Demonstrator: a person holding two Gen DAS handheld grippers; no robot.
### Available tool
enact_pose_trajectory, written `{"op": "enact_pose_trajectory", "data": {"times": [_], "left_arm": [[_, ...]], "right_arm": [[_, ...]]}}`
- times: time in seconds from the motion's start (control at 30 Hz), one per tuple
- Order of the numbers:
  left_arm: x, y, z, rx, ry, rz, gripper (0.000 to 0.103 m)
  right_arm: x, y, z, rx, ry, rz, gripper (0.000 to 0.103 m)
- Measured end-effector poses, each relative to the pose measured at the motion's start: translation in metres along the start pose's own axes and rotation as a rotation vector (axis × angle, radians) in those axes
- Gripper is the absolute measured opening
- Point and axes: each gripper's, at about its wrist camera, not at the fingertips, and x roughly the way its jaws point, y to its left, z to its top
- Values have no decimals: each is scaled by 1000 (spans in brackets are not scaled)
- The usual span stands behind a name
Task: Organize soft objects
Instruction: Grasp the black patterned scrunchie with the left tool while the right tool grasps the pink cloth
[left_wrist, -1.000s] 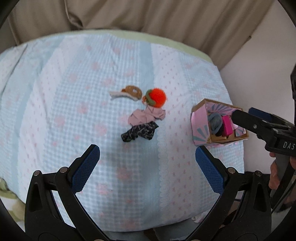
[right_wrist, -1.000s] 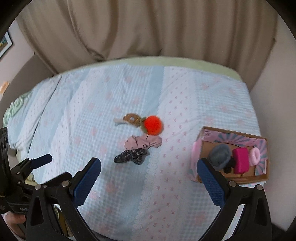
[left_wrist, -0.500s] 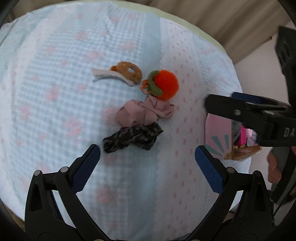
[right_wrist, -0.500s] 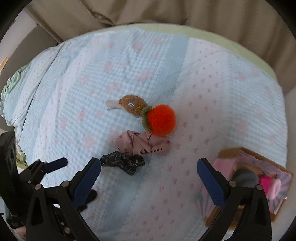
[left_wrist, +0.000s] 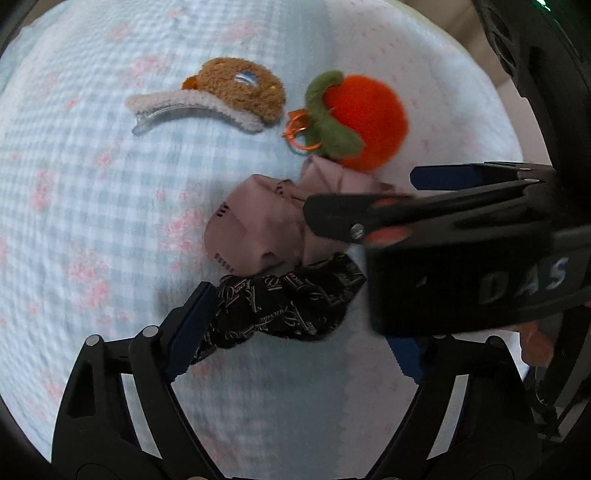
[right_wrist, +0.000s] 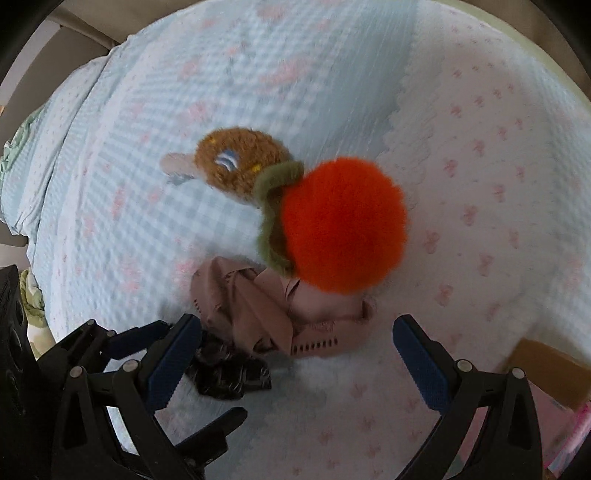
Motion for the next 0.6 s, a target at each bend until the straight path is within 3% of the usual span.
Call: {"op": "enact_pose_trajectory", "data": {"times": [0.1,0.17,0.23,0.37,0.47,0.6], "left_arm": [[5,-4,0,24,-13,26,84],[8,-8,0,44,-15,50,77],[12,-10,-2,62,-19,84,67],[14,-15,-5,119,-30,121,52],[14,-18,-8,137,-35,118,45],[7,-16,-12,146,-37,111,36]], "right_arm": [[16,5,0,5,12,4,103],[24,9,-2,11,9,18,102],[30,13,-4,10,9,21,82],[32,8,-6,22,-7,-1,72],[30,4,-8,23,-21,-11,58],[26,2,-9,32,-25,40,32]]}}
